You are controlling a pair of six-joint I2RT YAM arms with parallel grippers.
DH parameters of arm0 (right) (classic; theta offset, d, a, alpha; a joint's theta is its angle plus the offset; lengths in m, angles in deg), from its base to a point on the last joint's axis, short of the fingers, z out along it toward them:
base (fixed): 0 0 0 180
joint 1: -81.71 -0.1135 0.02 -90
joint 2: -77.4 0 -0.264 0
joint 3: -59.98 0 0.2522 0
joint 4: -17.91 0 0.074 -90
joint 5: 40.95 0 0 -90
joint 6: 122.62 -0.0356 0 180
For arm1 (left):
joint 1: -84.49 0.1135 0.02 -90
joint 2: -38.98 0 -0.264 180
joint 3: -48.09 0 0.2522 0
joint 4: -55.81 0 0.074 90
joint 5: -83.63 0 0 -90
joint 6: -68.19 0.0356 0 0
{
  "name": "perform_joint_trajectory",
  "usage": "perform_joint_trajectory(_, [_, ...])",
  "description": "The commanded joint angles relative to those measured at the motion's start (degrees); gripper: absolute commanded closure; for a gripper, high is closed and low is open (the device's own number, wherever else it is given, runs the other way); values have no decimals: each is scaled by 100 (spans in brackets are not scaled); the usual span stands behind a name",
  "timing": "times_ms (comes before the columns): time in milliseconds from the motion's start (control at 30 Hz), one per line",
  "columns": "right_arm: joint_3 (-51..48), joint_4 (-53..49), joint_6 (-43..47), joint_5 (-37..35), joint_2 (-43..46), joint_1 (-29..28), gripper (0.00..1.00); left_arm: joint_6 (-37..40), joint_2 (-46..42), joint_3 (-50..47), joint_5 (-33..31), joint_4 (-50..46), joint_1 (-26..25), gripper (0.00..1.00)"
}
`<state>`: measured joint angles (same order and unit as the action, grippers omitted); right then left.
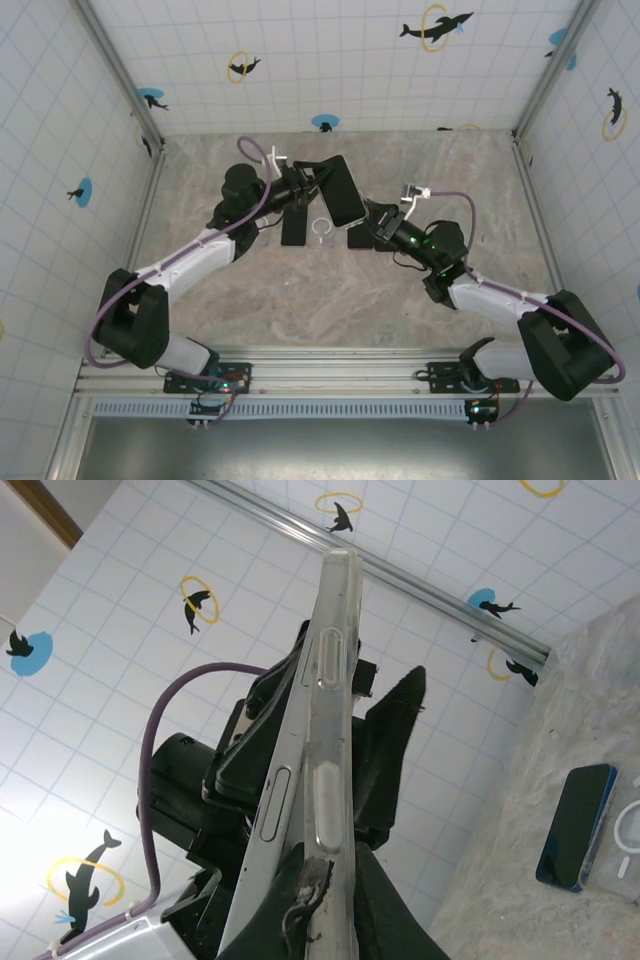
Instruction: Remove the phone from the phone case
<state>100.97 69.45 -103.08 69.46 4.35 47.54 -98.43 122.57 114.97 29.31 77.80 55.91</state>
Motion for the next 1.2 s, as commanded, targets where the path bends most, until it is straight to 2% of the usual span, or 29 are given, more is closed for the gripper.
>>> perform_joint_trajectory(0, [-42,281,-221,-284,70,-41,96,23,-66,-149,-392,-101,-15,43])
perform_joint_trajectory(133, [-112,84,-299,-585,166,-36,97,15,-93,-195,-519,-207,-16,39])
perform_joint_trajectory(333, [-171,-260,-350,-1408,262,-34,97,-177,-482,-506,-1019,-585,-112,33])
perform_joint_trajectory(600, [12,-217,-518,-2192,-11,-120,98,-994,-936,-891,-1840,-681,-870,32])
perform_joint_trajectory(833, [192,-281,-355,-2363,-180,-300,98,-1404,-938,-848,-2057,-585,-1305,32])
perform_joint_trajectory(1167, [266,-236,-187,-2314,-322,-506,98,-1602,-855,-959,-1969,-200,-1387,36])
